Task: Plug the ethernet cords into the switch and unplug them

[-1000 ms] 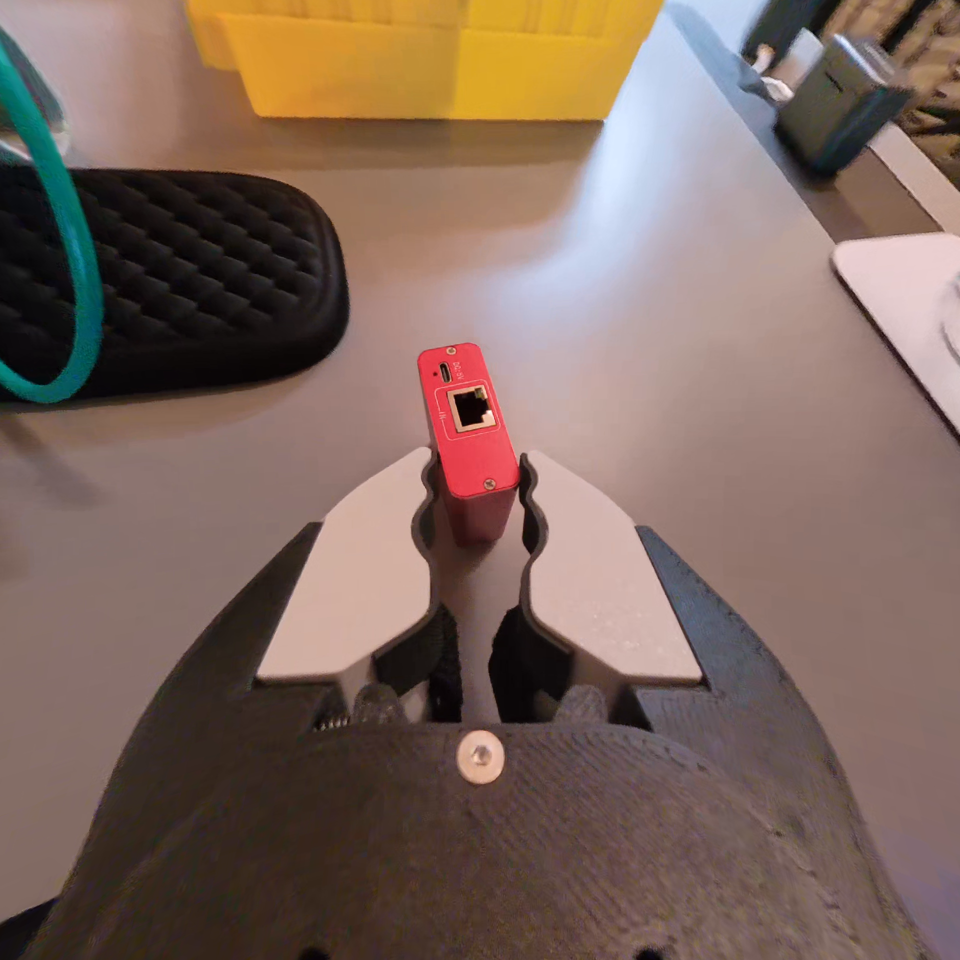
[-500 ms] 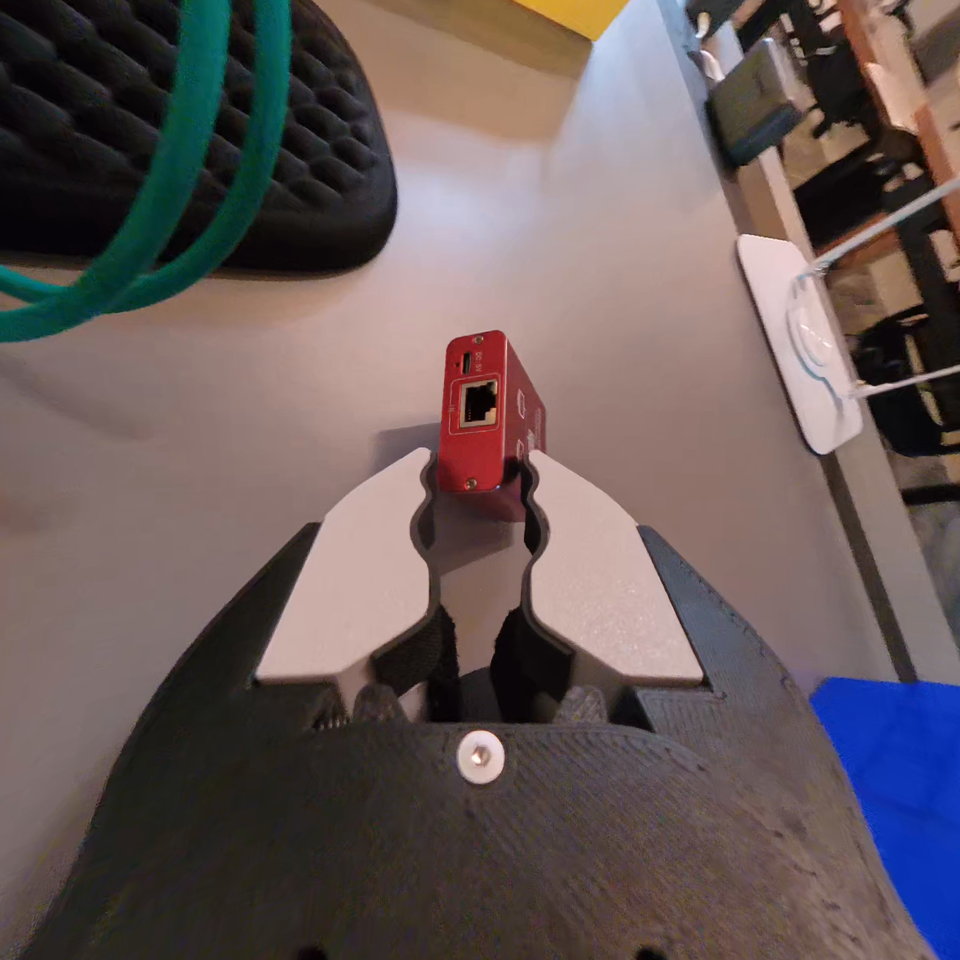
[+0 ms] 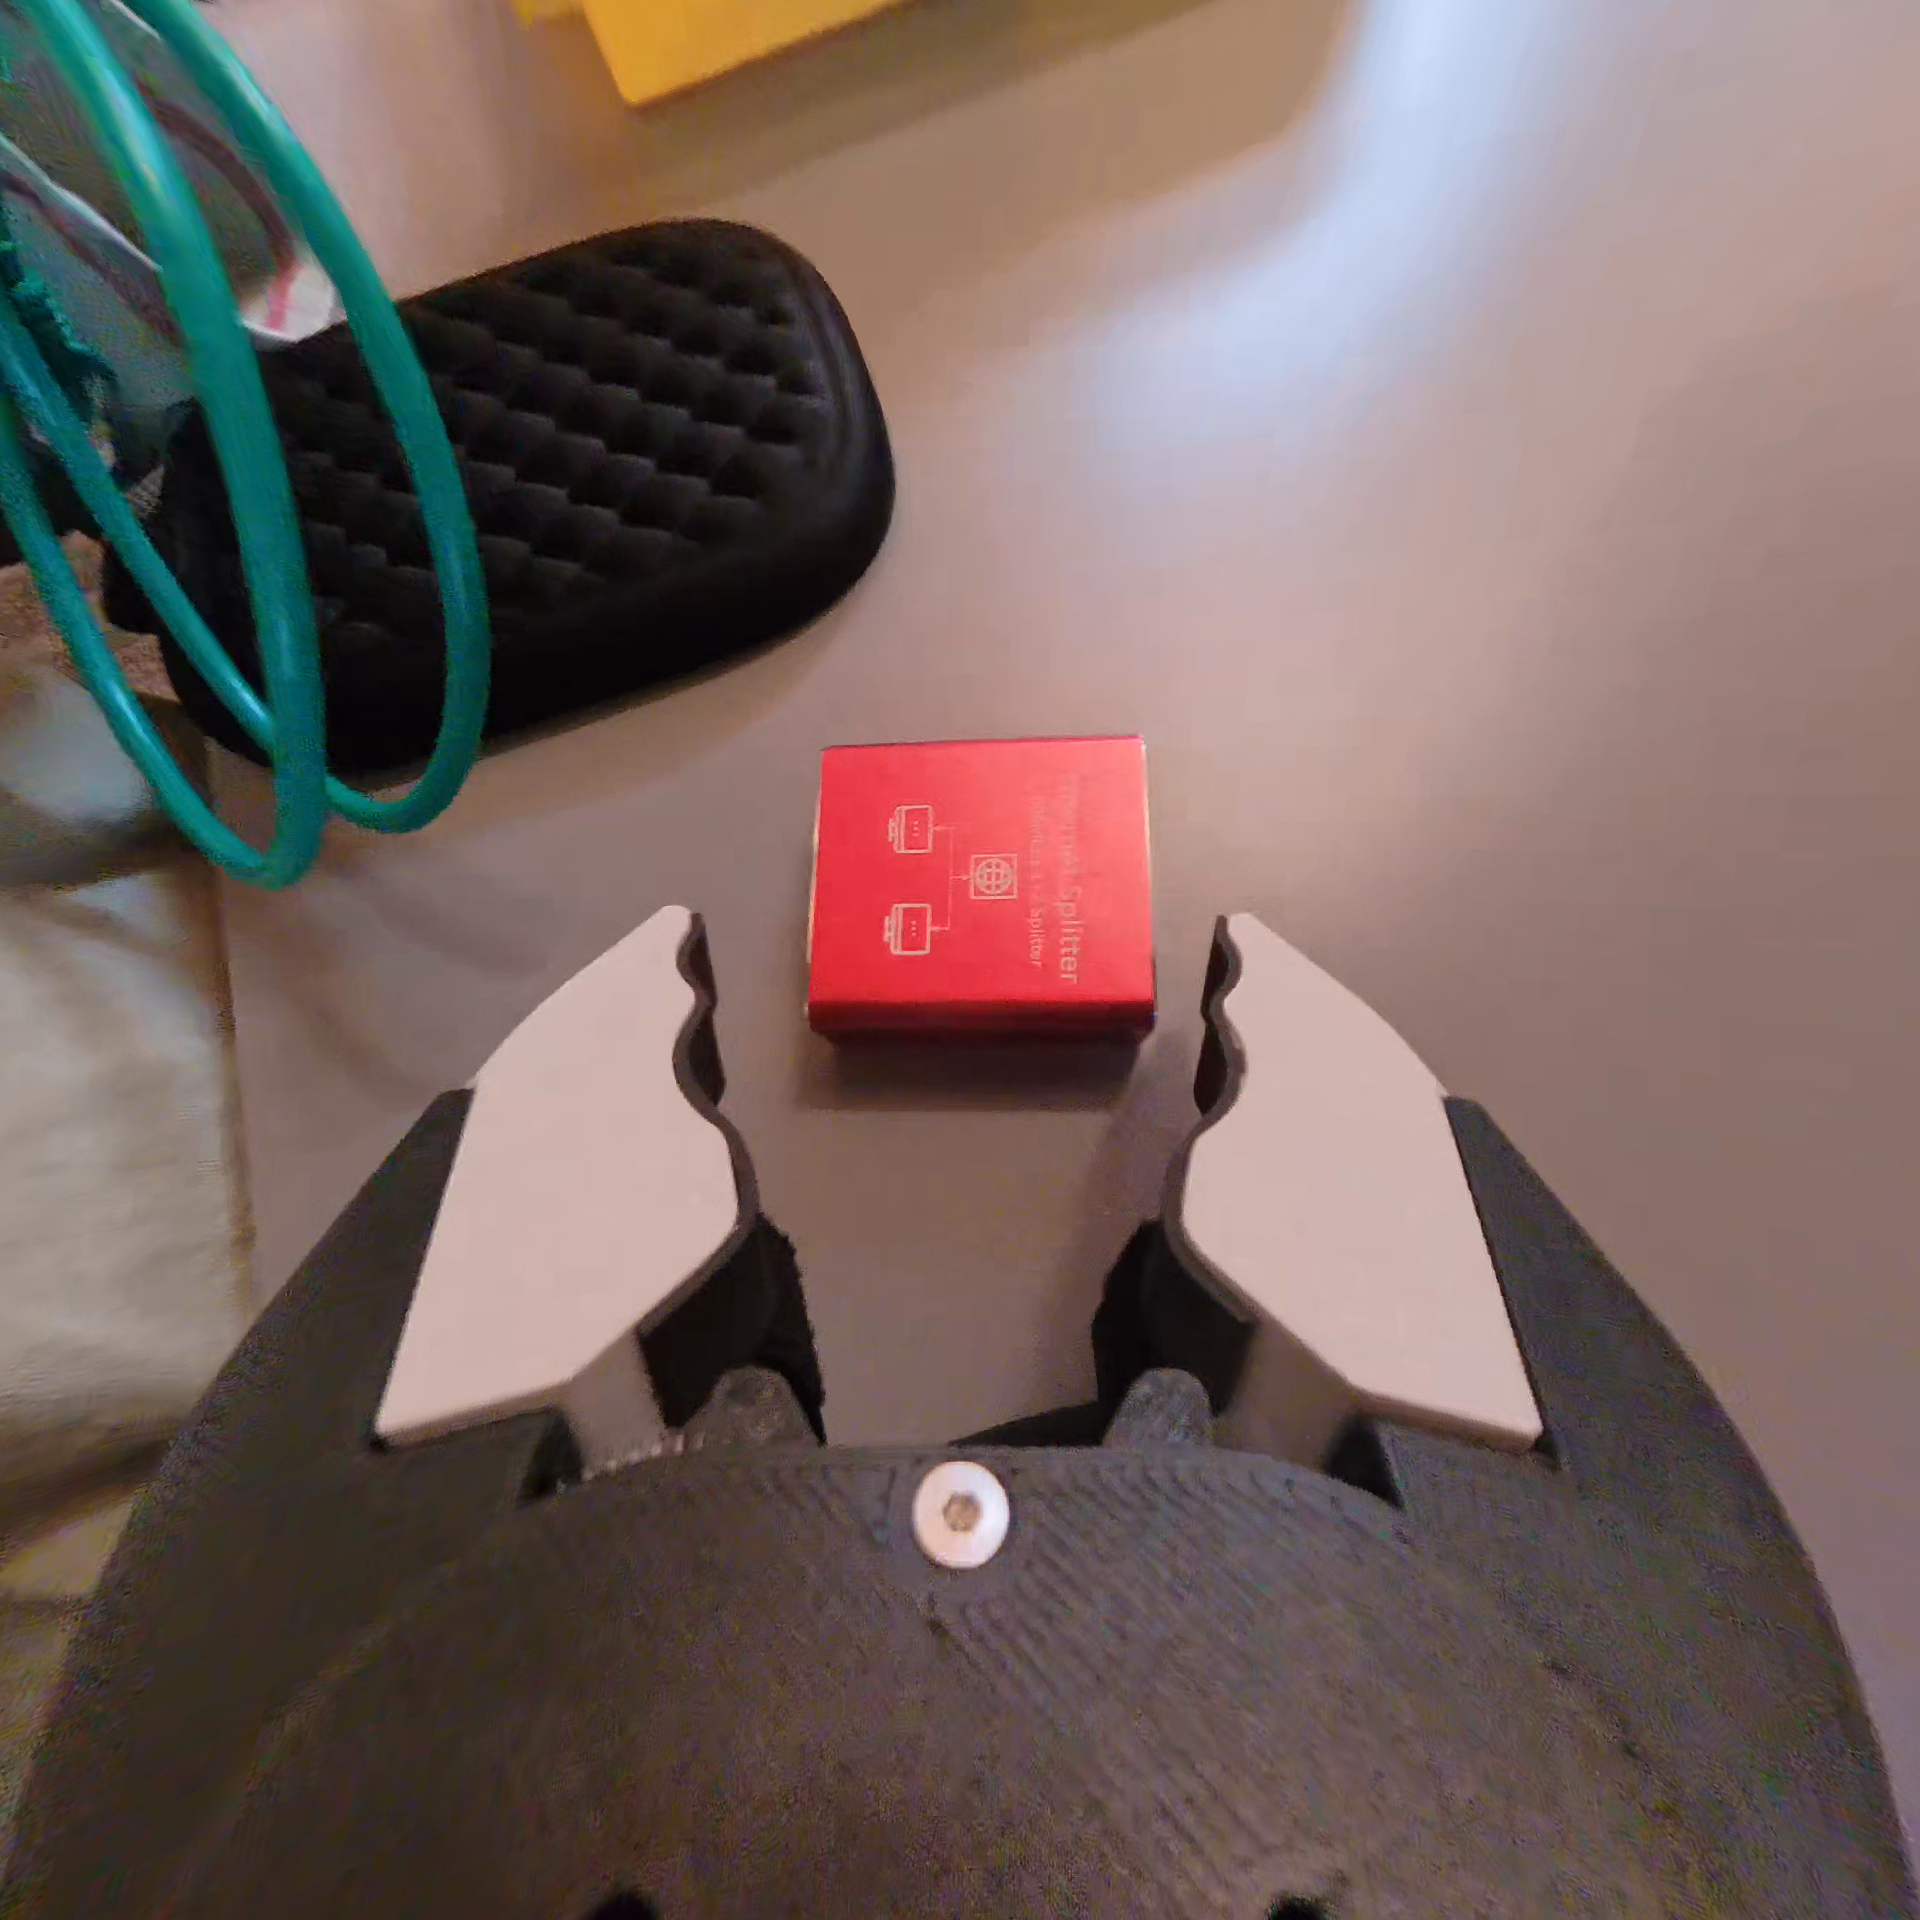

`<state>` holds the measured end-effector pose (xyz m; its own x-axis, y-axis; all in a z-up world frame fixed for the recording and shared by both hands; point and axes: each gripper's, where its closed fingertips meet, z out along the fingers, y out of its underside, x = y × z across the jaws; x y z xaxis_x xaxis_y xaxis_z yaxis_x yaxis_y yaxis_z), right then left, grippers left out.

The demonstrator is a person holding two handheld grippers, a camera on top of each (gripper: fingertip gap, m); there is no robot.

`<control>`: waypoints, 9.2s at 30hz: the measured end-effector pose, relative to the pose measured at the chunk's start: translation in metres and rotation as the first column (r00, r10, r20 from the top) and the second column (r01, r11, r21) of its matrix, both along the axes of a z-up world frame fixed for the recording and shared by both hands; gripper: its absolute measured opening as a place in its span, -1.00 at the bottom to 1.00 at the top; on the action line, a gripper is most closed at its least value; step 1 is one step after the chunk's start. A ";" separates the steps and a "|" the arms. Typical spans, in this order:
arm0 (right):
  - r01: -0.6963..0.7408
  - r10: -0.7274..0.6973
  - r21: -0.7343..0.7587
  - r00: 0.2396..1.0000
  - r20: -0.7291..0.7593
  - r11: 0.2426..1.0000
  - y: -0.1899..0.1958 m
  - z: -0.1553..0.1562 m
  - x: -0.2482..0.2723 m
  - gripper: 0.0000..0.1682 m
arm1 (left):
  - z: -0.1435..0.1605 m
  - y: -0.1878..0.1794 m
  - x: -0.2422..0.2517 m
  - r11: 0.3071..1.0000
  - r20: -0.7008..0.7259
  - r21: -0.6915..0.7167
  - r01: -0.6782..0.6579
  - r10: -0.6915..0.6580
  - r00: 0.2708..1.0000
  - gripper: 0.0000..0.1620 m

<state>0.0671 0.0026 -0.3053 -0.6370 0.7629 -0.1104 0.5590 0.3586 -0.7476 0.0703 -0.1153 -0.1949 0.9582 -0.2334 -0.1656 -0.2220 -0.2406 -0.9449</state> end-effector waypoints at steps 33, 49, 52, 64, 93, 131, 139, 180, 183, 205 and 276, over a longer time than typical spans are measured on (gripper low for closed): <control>0.371 -0.492 0.460 0.852 0.176 0.807 0.073 -0.002 0.058 -0.15 | -0.006 0.002 -0.001 1.000 -0.015 -0.016 -0.007 0.006 1.000 -0.87; -0.487 0.535 0.427 0.845 0.011 0.762 0.038 0.049 0.057 0.30 | -0.006 0.002 0.001 1.000 -0.031 -0.019 0.003 -0.003 0.999 -0.87; -0.647 0.677 0.427 0.729 0.102 0.632 0.037 0.037 0.046 0.23 | -0.006 0.002 0.003 1.000 -0.045 -0.025 0.010 -0.011 0.999 -0.87; -0.894 0.782 0.202 0.447 0.434 0.399 0.055 -0.013 0.065 -0.17 | -0.007 0.000 0.000 1.000 -0.033 -0.023 0.009 -0.009 0.999 -0.87; -0.340 0.200 0.504 0.929 0.311 0.794 0.026 0.024 0.044 0.31 | -0.012 0.000 0.003 1.000 -0.041 -0.026 0.015 -0.016 0.999 -0.88; -0.348 0.277 -0.145 0.890 -0.363 0.926 -0.026 0.092 0.043 0.11 | -0.017 0.002 0.004 0.990 0.130 -0.106 0.090 -0.076 0.989 -0.88; -0.503 0.262 -0.255 0.743 -0.616 0.826 -0.055 0.121 0.060 0.10 | -0.020 0.022 0.019 0.936 0.064 -0.306 0.173 -0.161 0.985 -0.88; -0.488 0.293 -0.253 0.785 -0.545 0.836 -0.061 0.091 0.057 0.10 | -0.048 0.053 0.041 0.886 -0.075 -0.440 0.147 -0.200 0.977 -0.90; -0.475 0.280 -0.255 0.789 -0.547 0.842 -0.057 0.090 0.054 0.09 | -0.043 0.056 0.038 0.900 -0.057 -0.409 0.148 -0.187 0.981 -0.90; -0.465 0.177 -0.248 0.695 -0.697 0.850 -0.053 0.144 0.047 0.07 | -0.010 0.076 0.028 0.987 -0.145 0.156 0.026 -0.003 0.989 -0.64; -0.473 0.467 0.501 0.872 0.146 0.725 0.001 0.010 0.051 -0.16 | 0.075 -0.054 -0.123 0.709 0.113 0.364 -0.605 0.610 0.784 -0.27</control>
